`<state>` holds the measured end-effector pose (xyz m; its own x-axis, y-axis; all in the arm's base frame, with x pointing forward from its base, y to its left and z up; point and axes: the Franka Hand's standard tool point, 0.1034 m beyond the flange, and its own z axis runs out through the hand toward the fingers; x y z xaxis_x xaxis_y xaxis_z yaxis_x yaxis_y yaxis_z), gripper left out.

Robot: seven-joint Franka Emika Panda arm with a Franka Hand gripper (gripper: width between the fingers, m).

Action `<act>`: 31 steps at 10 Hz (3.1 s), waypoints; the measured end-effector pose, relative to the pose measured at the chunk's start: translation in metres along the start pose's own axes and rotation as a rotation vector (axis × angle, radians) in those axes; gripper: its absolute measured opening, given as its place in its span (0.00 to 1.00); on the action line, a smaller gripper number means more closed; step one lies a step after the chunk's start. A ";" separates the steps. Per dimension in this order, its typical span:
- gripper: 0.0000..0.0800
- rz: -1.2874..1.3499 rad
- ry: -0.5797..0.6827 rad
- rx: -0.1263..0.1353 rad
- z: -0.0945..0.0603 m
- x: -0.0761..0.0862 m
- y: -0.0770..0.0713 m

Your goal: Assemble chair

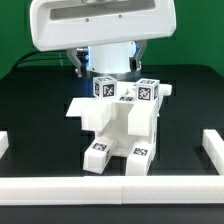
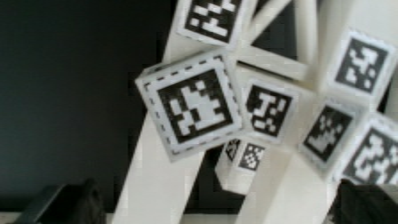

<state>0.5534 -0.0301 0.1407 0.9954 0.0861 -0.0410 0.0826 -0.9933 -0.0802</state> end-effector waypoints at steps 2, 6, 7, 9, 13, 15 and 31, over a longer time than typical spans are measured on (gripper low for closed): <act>0.81 -0.012 0.000 -0.006 0.009 -0.008 0.005; 0.81 -0.026 0.030 -0.028 0.021 -0.014 0.006; 0.80 -0.011 0.030 -0.027 0.021 -0.015 0.007; 0.57 0.015 0.030 -0.027 0.021 -0.015 0.007; 0.35 0.287 0.036 -0.020 0.021 -0.014 0.007; 0.35 0.484 0.041 -0.016 0.020 -0.011 0.007; 0.45 1.515 0.068 0.137 0.020 -0.001 -0.004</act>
Offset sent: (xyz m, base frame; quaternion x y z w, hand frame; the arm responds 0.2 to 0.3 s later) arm -0.0146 -0.0098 -0.0133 0.0104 0.0141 -0.0244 0.9995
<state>0.5508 -0.0249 0.1209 0.1363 -0.9830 -0.1227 -0.9875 -0.1250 -0.0956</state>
